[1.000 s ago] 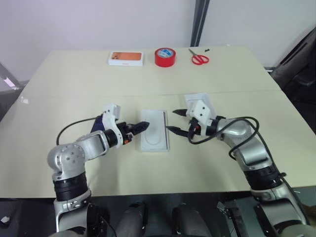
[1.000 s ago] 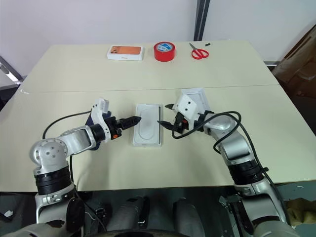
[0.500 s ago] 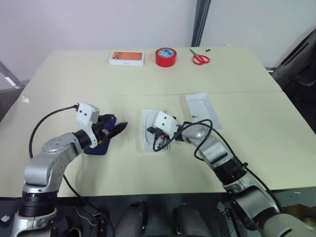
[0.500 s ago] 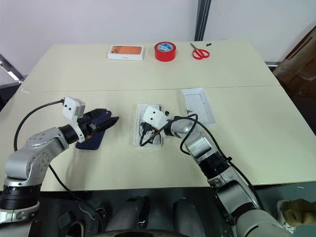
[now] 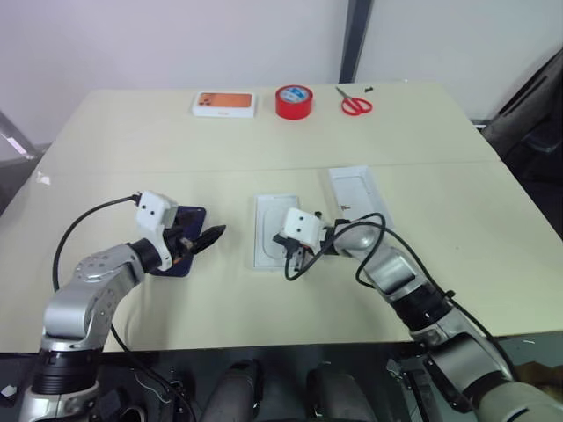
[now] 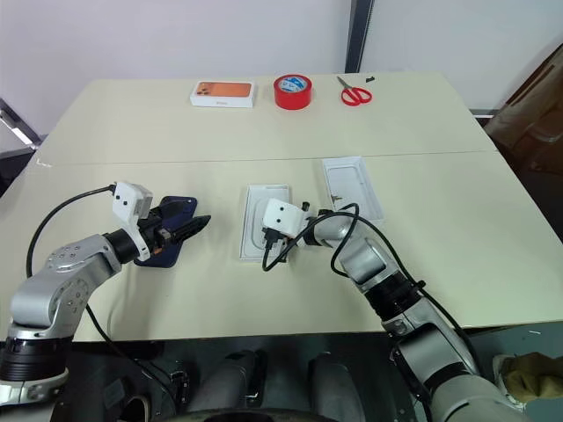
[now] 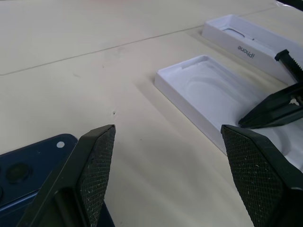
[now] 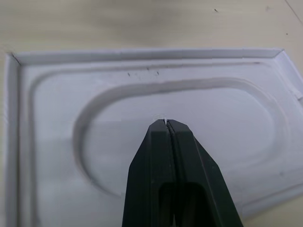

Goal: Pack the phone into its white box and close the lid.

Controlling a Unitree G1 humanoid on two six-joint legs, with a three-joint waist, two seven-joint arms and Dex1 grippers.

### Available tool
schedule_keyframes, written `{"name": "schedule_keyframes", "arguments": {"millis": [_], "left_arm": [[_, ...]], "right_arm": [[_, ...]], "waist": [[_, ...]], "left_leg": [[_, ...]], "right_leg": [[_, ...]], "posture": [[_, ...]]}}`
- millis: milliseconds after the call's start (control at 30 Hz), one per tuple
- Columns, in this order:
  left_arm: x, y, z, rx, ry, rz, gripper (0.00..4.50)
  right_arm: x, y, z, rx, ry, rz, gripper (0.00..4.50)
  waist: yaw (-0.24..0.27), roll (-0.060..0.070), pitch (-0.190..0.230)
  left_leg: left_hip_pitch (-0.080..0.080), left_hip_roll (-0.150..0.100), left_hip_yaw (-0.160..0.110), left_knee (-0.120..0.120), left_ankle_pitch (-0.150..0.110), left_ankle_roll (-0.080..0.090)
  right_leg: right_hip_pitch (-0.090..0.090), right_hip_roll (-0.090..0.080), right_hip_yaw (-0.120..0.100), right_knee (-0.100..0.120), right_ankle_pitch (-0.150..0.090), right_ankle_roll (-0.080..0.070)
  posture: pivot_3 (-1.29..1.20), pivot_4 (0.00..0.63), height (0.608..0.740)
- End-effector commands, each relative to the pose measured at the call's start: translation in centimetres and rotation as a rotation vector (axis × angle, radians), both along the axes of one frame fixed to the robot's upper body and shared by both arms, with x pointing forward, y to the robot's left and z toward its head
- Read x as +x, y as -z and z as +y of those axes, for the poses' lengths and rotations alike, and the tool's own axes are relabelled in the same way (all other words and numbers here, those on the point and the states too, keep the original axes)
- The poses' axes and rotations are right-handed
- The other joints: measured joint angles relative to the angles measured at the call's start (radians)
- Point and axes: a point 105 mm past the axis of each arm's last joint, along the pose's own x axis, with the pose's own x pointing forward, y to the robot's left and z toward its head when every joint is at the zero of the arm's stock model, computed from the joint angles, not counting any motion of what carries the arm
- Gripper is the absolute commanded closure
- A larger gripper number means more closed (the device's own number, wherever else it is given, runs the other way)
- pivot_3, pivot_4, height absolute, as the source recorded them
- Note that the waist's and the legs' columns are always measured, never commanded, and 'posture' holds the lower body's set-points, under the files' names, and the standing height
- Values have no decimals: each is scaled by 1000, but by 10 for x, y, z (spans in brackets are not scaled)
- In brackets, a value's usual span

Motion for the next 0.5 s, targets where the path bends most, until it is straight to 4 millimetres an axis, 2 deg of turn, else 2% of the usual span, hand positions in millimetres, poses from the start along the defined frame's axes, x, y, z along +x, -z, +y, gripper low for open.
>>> {"name": "schedule_keyframes", "arguments": {"millis": [33, 167, 233, 400, 500], "left_arm": [[6, -9, 15, -65, -55, 34, 716], [11, -16, 47, -114, -124, 89, 716], [12, -15, 65, -123, -163, 127, 716], [14, -8, 96, -187, -226, 225, 716], [12, 6, 101, -184, -241, 306, 716]], "right_arm": [[4, -27, 10, 104, 10, -75, 4449], [7, -58, 22, 225, 4, -127, 4449], [7, -66, 30, 251, -4, -126, 4449], [1, -68, 60, 240, -31, -158, 4449], [-2, -66, 80, 219, -55, -148, 4449]], "waist": [[-1, 0, 0], [-4, 0, 0], [-5, 0, 0], [-6, 0, 0], [-5, 0, 0]], "left_leg": [[0, 0, 0, 0, 0, 0], [0, 0, 0, 0, 0, 0], [0, 0, 0, 0, 0, 0], [0, 0, 0, -1, 0, 0], [0, 0, 0, 0, 0, -1]], "right_leg": [[0, 0, 0, 0, 0, 0], [-1, 0, 0, 0, 0, 0], [-1, 1, 0, 1, 0, 0], [-5, 1, 0, 1, 0, 0], [-6, 0, 0, 1, 0, 0]], "posture": [[0, 150, 734], [0, 150, 734], [0, 150, 734], [0, 150, 734], [0, 150, 734]]}}
